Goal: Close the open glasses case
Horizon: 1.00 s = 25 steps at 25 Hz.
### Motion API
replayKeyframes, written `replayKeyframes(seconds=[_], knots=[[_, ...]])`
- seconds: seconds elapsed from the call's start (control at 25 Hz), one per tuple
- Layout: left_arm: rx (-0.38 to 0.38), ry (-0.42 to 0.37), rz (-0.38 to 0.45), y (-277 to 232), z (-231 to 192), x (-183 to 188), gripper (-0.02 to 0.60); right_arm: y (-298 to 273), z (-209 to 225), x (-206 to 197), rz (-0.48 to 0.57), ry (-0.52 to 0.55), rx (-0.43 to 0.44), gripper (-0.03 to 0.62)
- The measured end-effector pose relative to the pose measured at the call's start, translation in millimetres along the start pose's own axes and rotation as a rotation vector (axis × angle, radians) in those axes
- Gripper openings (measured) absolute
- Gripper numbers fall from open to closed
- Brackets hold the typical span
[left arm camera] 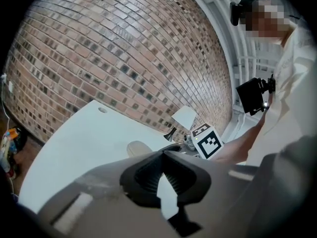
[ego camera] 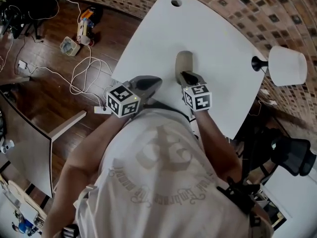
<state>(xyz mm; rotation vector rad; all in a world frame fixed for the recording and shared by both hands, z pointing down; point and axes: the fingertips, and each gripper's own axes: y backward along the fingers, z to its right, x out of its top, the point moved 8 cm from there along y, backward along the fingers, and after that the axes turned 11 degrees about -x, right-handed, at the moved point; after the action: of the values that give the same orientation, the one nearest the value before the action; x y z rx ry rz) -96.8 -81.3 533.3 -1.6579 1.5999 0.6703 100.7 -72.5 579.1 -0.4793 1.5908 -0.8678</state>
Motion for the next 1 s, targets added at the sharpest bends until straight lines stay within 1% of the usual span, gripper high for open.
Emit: replayKeyframes(seconds=[0.08, 0.28, 0.44, 0.6, 0.76, 0.88, 1.0], knots=[[0.015, 0.001, 0.007, 5, 2, -2, 0.003, -2, 2, 0, -0.002, 0.022, -0.006, 0.01], [0.043, -0.006, 0.022, 19, 12, -10, 0.003, -6, 1, 3, -0.051, 0.051, 0.005, 0.007], [0.066, -0.021, 0.04, 32, 24, -17, 0.003, -5, 2, 1, -0.029, 0.042, -0.004, 0.008], [0.09, -0.034, 0.059, 49, 35, -25, 0.003, -3, 3, -1, 0.003, -0.021, -0.025, 0.008], [0.103, -0.046, 0.085, 70, 47, -44, 0.003, 0, -2, -5, 0.044, -0.072, -0.059, 0.008], [0.131, -0.05, 0.11, 90, 54, -53, 0.003, -2, -12, -3, 0.056, -0.047, -0.061, 0.008], [0.152, -0.039, 0.137, 94, 60, -57, 0.003, 2, -8, -3, 0.051, -0.007, -0.071, 0.008]])
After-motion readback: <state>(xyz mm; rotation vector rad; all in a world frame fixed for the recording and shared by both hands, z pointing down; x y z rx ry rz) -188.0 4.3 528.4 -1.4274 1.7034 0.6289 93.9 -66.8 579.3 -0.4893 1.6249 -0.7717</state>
